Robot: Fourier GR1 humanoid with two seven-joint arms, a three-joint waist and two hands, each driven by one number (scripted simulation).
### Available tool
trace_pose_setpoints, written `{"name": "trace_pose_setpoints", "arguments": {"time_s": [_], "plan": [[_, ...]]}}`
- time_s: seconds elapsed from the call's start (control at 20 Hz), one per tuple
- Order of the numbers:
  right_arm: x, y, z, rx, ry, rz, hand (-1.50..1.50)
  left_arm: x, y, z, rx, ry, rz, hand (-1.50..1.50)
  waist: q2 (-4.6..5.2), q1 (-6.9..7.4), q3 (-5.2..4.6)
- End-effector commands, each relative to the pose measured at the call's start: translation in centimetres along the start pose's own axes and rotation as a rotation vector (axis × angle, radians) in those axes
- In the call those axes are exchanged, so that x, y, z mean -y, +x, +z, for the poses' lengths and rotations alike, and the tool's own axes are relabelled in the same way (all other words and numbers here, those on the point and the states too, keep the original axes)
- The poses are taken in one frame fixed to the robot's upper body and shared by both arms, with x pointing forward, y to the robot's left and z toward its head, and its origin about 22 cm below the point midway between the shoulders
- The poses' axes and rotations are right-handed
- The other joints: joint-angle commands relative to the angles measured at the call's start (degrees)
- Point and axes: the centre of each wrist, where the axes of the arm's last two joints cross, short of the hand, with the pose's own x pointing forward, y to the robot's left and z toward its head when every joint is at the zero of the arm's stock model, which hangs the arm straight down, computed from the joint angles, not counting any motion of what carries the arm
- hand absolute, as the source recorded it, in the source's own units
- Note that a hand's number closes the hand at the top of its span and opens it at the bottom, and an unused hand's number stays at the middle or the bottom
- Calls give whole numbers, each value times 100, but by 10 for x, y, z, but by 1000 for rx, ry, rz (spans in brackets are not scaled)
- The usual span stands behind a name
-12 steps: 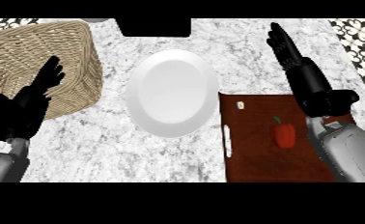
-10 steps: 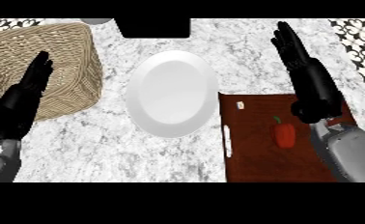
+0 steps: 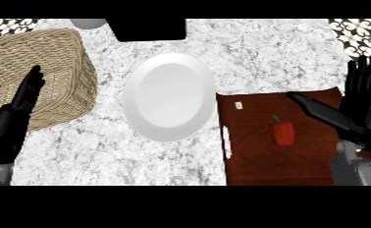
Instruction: Pick the bell pepper from the tray and place it in the plate
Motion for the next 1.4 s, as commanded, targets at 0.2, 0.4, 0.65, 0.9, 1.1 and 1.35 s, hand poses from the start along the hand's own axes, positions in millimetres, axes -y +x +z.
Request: {"name": "trace_pose_setpoints", "arguments": {"time_s": [0.2,0.4,0.65,0.9,1.1,1.35], "plan": [[8,3,81,138,-251,-57,-150,5,-41,33,-136,22,-57,0,79,-16,-107],[27,12,114,27,-67,34,-150,7,-42,38,-142,3,-53,0,83,-11,-118],[59,12,112,-123,81,297,-150,19,-43,47,-120,-26,-44,0,138,123,-137],[84,26,100,-260,162,486,-150,12,-42,45,-111,-14,-49,0,161,177,-137],[81,45,76,-344,197,545,-150,19,-31,33,-107,-26,-36,0,178,227,-126],[76,55,65,-463,302,623,-150,33,-43,47,-106,-32,-39,0,165,265,-124]]}}
